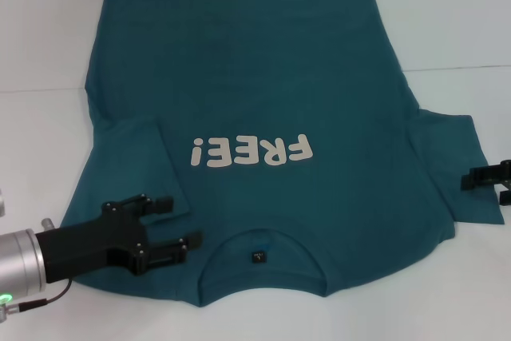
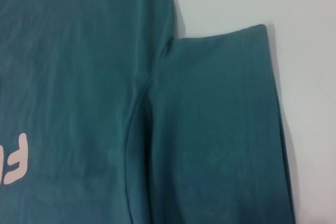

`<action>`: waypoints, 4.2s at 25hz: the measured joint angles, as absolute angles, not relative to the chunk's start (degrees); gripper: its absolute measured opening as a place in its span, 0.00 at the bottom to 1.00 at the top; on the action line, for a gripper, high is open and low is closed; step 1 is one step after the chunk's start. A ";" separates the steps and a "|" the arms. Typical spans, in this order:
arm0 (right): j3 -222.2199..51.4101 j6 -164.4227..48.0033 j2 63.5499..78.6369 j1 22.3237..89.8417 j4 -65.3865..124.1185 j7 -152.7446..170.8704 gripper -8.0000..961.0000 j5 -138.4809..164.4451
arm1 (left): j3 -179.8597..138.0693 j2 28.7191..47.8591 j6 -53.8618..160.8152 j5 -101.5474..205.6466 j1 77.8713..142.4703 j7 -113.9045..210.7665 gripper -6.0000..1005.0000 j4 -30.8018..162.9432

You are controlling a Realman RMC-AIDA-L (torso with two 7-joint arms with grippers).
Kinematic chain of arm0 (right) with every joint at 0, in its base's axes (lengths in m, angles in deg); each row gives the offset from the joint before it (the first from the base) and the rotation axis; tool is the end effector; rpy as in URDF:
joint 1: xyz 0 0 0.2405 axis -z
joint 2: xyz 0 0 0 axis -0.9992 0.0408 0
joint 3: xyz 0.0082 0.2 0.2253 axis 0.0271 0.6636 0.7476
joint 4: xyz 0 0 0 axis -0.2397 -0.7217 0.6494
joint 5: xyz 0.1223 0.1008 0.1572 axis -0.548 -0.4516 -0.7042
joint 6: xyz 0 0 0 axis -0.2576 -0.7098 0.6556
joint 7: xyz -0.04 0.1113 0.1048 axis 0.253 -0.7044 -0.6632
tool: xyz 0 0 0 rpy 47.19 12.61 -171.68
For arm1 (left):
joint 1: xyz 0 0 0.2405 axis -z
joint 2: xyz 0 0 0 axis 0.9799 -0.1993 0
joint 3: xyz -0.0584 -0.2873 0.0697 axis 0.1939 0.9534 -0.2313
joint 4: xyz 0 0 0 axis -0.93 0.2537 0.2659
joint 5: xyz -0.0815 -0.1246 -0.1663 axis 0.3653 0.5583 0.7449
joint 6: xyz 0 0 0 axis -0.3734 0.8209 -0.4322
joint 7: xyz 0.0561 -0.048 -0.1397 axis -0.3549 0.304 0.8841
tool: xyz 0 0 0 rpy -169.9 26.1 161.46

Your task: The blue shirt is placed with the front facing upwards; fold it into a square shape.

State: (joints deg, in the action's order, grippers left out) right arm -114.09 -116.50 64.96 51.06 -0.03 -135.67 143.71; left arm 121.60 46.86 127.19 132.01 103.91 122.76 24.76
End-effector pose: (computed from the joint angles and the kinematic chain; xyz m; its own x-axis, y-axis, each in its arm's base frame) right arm 0.4057 0.4252 0.0627 0.0455 -0.8841 -0.4650 -0.9483 0.1081 -0.2984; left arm -0.3119 0.3509 -0.0634 0.7929 0.3292 0.5128 0.4980 -0.8351 -0.2338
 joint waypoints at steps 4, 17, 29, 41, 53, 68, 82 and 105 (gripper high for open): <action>-114.07 -115.85 65.37 51.10 -0.09 -135.65 0.93 143.68 | 121.59 46.86 126.90 132.01 104.01 122.74 0.82 24.76; -113.51 -116.15 65.98 51.27 0.22 -132.48 0.79 140.97 | 121.60 46.86 126.89 132.02 104.10 122.73 0.82 24.75; -113.47 -116.37 65.96 52.32 0.17 -128.83 0.24 137.41 | 121.64 46.86 126.89 132.22 104.26 122.73 0.82 24.66; -113.18 -117.33 64.76 52.95 -0.14 -130.12 0.01 137.58 | 121.68 46.86 126.75 132.08 104.51 122.73 0.82 24.75; -111.80 -116.46 61.86 52.49 -1.34 -134.69 0.34 143.19 | 121.69 46.86 126.71 132.06 104.89 122.73 0.82 24.76; -110.59 -110.10 62.07 47.24 0.94 -135.56 0.86 144.34 | 121.60 46.94 127.16 132.06 105.04 122.75 0.82 24.75; -110.99 -107.34 62.18 46.93 3.13 -135.60 0.85 144.63 | 121.81 46.97 129.03 132.42 105.23 122.72 0.82 24.46; -115.57 -100.21 63.66 44.84 6.90 -136.76 0.85 144.70 | 122.13 47.04 129.08 132.41 104.79 122.08 0.82 24.76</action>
